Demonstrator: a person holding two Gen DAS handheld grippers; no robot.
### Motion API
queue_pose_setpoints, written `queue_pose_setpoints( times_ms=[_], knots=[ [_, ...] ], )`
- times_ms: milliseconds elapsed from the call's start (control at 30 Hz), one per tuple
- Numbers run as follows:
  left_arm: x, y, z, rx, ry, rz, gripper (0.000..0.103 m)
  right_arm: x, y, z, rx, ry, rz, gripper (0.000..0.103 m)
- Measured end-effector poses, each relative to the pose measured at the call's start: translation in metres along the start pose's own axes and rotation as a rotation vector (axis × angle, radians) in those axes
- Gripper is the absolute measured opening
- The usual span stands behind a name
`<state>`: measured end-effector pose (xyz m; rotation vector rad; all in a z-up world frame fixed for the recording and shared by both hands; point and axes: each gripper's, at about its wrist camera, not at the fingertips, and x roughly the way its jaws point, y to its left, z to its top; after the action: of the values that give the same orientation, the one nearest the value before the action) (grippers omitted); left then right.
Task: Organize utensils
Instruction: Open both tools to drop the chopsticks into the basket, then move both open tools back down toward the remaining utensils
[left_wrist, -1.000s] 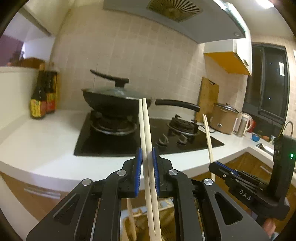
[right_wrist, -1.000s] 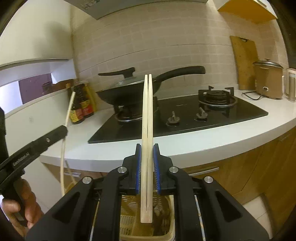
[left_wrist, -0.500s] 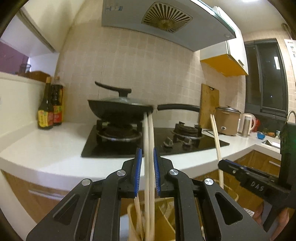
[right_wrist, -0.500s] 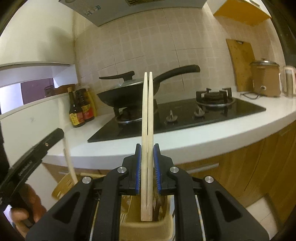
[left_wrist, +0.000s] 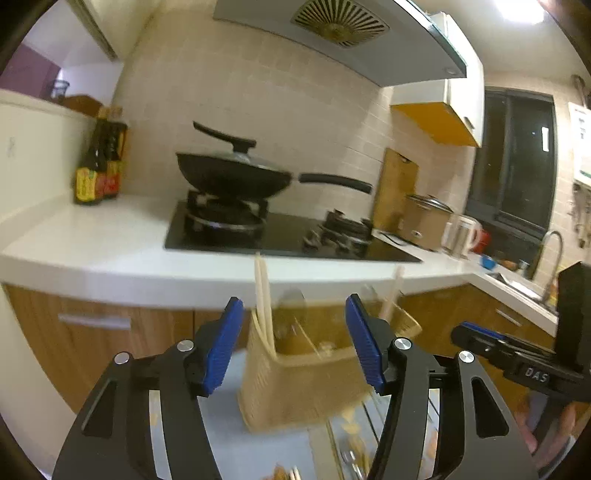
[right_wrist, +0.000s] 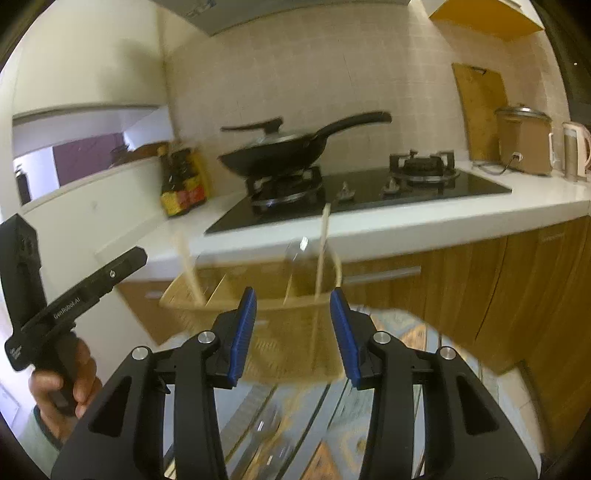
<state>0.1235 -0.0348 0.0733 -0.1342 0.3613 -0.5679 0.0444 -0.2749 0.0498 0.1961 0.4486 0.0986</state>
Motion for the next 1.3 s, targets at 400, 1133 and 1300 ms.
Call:
queue_pose_setpoints(
  times_ms=[400, 1133, 1300],
  knots=[
    [-0.034, 0.011, -0.069, -0.022, 0.323, 0.021, 0.054, 0.003, 0.020, -0.068, 0.066, 0.351, -0.027, 0.038],
    [0.013, 0.004, -0.137, 0.118, 0.729, 0.033, 0.031, 0.050, 0.027, -0.119, 0.100, 0.605, -0.136, 0.037],
    [0.018, -0.001, -0.137, 0.129, 0.740, 0.040, 0.031, 0.055, 0.028, -0.121, 0.102, 0.606, -0.151, 0.033]
  ],
)
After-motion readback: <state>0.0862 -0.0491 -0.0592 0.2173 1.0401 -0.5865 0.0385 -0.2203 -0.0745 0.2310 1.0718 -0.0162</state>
